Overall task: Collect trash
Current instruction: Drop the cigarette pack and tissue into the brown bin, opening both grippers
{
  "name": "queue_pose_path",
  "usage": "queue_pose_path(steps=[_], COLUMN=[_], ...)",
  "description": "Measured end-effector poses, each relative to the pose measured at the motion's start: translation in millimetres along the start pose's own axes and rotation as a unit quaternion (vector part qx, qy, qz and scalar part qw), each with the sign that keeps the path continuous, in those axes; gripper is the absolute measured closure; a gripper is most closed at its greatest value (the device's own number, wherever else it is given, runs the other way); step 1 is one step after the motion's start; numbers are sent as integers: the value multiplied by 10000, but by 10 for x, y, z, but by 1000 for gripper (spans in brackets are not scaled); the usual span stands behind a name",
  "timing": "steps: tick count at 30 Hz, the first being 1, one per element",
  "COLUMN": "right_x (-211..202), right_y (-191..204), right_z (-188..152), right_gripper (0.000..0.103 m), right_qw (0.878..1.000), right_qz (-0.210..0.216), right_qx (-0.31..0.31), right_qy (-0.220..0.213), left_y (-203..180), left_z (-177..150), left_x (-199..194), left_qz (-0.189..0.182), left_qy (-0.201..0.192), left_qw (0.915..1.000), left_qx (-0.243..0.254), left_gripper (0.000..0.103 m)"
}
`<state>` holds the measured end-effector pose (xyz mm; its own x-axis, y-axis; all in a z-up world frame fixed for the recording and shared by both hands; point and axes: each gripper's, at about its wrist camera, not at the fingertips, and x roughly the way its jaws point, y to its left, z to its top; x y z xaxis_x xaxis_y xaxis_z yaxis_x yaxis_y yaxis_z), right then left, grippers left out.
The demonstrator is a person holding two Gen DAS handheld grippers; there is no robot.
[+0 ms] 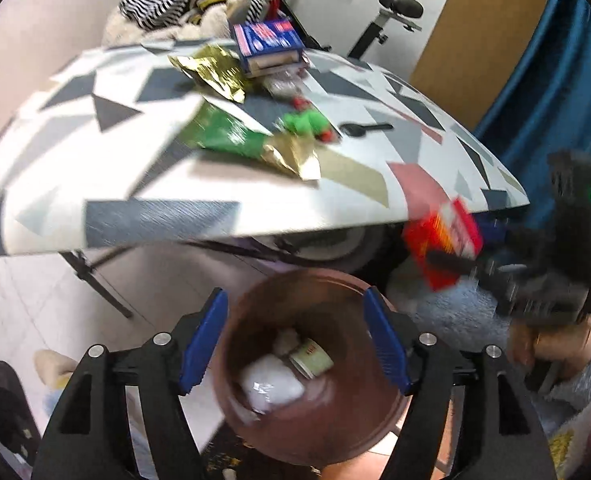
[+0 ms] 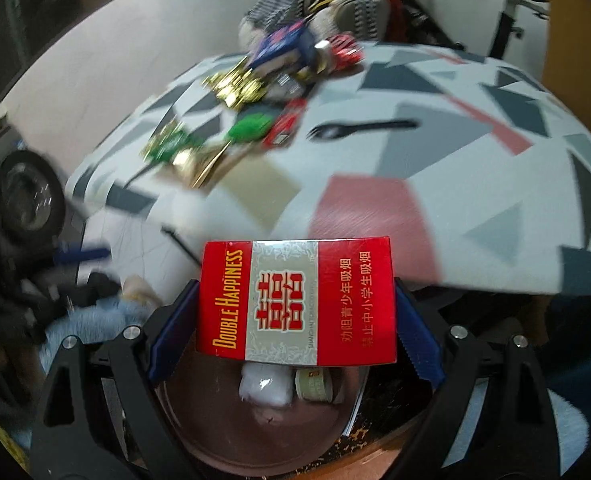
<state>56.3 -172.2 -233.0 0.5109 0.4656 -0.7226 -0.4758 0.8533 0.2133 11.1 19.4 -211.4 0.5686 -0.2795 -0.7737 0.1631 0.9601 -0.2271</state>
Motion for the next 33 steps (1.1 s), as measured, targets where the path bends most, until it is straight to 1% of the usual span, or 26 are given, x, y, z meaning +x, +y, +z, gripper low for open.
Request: queue_pose_path(steps=[3,5,10,15,20,22,24,27,33], right_x=[118,206,437,648,738,747,760,729,564], right_y=[159,286,467,538,552,559,538,533,474], right_z=[-118,-193,-328,-404,-452,-465,-459,-449,-373], right_gripper=[14,14,14,13,13,13,8,6,6], right_qw=[9994,9981,9935,9905,9894,9893,9894,9904,9944], right_qz=[162,250,446,425,372,348,329,285,110], right_qx=[-195,-446,-836,-944,-905,-887,-874,-870,-802], right_qy=[216,355,624,905,1072,1103,1108,1031,685], left_y=[75,158,268,339,378,385,385,381,372], left_z=[60,71,19,-19,-44,-45,-44,-40,-26], left_x=[-79,-148,-242,-255,-259,-261,-260,-260,-265], left_qz=[138,211,319,389,410,406,412,411,416], left_qy=[-128,-201,-271,-265,-267,-271,-274,-279,-300], left_qw=[9998,9994,9983,9974,9970,9970,9970,9970,9971], left_qx=[-84,-193,-415,-541,-602,-604,-596,-596,-568], left_gripper=[34,34,34,34,34,34,34,34,34])
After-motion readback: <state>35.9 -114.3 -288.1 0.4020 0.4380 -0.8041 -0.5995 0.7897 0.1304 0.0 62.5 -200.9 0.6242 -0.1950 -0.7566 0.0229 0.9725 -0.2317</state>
